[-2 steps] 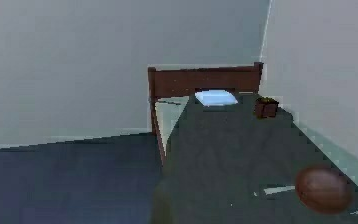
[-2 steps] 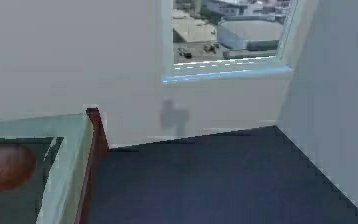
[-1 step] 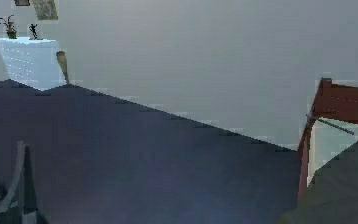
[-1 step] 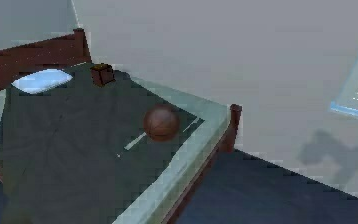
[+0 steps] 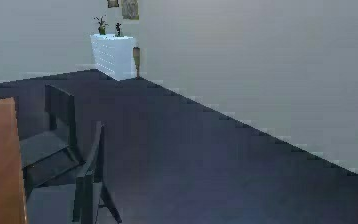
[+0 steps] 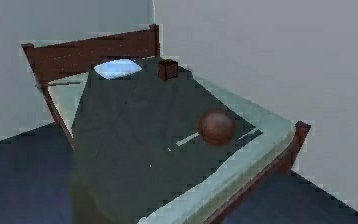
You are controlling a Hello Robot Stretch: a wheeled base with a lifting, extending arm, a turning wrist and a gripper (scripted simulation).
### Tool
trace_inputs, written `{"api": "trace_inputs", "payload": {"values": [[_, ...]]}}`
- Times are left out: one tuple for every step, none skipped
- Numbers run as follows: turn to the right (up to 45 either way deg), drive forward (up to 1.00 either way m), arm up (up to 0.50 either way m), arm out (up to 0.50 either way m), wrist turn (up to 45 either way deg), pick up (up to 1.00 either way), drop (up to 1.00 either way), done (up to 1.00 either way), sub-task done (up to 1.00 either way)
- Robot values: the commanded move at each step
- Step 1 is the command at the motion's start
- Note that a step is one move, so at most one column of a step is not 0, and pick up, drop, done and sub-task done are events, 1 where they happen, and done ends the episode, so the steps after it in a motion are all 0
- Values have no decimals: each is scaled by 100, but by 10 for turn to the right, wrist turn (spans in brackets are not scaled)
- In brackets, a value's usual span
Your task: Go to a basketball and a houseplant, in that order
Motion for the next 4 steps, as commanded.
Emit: {"api": "trace_inputs", "payload": {"values": [[0,100,0,0,0,0,0,0,0],[-120,0,0,0,0,0,0,0,0],[0,10,0,0,0,0,0,0,0],[-150,0,0,0,0,0,0,0,0]]}}
